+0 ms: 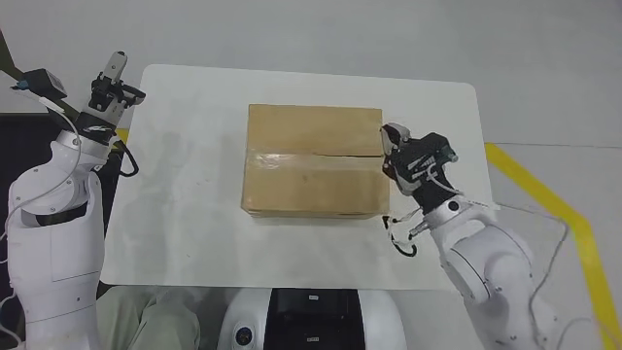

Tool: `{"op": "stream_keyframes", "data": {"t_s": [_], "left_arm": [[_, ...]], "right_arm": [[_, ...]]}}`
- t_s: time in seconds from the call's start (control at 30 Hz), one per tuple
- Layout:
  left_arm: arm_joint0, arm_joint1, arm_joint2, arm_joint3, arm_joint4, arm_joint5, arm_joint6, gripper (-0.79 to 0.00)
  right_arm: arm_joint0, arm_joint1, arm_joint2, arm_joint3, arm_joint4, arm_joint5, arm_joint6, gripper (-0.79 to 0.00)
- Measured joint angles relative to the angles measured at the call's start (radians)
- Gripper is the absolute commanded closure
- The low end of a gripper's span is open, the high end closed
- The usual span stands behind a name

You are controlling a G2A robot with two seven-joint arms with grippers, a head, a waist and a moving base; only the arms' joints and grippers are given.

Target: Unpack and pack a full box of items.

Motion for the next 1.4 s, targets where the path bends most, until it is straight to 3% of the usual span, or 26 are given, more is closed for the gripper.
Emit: {"op": "stream_keyframes", "data": {"t_s": [0.3,0.77,1.4], "left_arm": [[0.0,0.0,0.0,0.0,0.0,0.0,0.0,-0.785],[0.0,0.0,0.0,0.0,0.0,0.0,0.0,-0.785],[0.0,0.0,0.0,0.0,0.0,0.0,0.0,-0.785]], "right_arm": [[0.035,-0.005,-0.013,0.104,0.021,0.02,0.058,0.0],[-0.035,-0.004,0.007,0.11,-0.005,0.085,0.105,0.0],[-0.012,-0.011,0.0,0.204,-0.028,0.13,0.126,0.0]]}}
